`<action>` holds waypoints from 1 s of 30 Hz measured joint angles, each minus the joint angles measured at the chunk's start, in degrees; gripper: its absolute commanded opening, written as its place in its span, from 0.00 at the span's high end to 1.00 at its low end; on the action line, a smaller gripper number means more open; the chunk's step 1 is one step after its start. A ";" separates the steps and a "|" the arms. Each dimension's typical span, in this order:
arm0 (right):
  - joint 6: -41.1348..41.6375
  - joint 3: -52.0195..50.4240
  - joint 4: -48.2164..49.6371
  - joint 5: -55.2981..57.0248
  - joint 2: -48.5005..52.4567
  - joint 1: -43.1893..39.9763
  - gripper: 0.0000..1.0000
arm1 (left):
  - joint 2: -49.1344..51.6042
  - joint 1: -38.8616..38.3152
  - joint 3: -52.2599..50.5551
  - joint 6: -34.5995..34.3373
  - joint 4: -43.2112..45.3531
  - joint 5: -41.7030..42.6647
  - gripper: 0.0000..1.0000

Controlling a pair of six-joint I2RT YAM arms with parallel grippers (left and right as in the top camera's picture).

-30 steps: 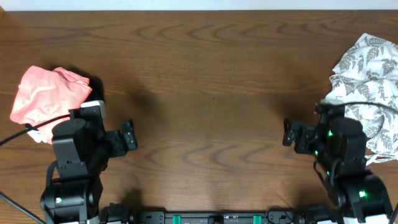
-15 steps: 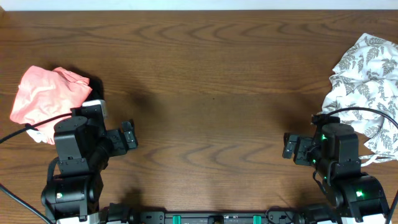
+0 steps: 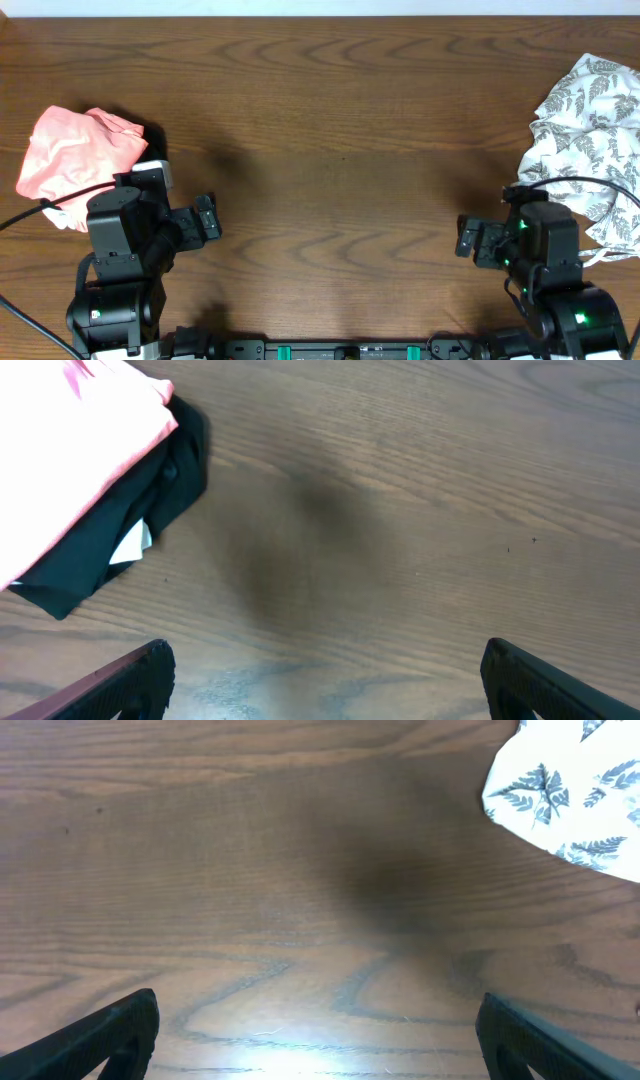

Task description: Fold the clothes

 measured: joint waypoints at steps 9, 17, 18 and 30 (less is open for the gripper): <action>-0.07 -0.02 -0.22 0.22 -14.34 -0.02 0.01 | 0.00 0.00 0.00 -0.02 0.02 -0.02 0.02; -1.66 -1.66 -3.72 1.36 -30.29 -0.28 0.01 | 0.00 0.00 -0.04 -0.02 0.00 -0.44 0.02; -1.75 -2.64 -3.39 1.53 -32.17 -0.42 0.01 | 0.00 0.00 -0.04 -0.02 0.00 -0.44 0.02; -2.82 -19.06 15.61 2.71 -37.55 -1.46 0.01 | 0.11 0.00 -0.04 -0.02 0.00 -0.44 0.02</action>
